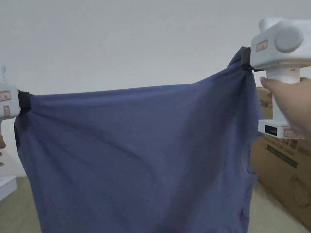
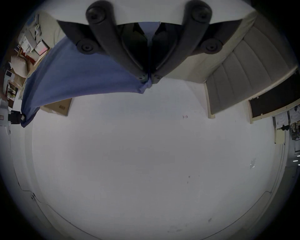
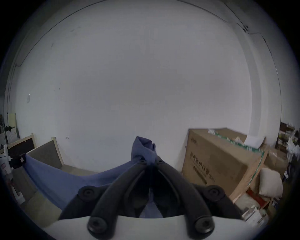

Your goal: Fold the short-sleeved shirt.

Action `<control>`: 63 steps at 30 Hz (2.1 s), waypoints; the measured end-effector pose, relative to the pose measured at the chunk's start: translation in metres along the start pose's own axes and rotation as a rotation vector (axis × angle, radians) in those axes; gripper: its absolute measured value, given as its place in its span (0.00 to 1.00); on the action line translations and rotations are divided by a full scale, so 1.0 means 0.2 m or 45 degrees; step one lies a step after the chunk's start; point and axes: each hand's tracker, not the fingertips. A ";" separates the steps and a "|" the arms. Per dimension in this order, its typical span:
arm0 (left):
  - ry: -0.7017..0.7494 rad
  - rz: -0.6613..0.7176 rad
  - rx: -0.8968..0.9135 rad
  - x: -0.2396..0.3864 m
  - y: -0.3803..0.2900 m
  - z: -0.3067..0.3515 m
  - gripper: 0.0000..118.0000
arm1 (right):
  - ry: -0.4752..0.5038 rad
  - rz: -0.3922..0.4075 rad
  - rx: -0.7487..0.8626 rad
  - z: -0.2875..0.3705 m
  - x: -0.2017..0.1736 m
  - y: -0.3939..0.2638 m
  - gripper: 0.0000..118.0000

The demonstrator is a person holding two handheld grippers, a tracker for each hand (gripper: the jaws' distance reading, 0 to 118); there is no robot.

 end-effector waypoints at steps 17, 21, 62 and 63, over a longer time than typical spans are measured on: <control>-0.170 0.124 -0.947 -0.33 -1.86 0.92 0.01 | 0.167 -0.046 -1.073 1.10 0.47 -2.28 0.01; -0.210 0.062 -0.980 -0.40 -1.90 1.26 0.01 | 0.220 -0.094 -1.102 1.49 0.59 -2.35 0.01; -0.178 0.066 0.106 0.18 -1.31 1.92 0.00 | 0.308 -0.095 0.044 2.01 -0.10 -1.69 0.00; -0.174 0.036 0.080 0.20 -1.30 1.90 0.00 | 0.306 -0.099 0.051 2.01 -0.10 -1.68 0.00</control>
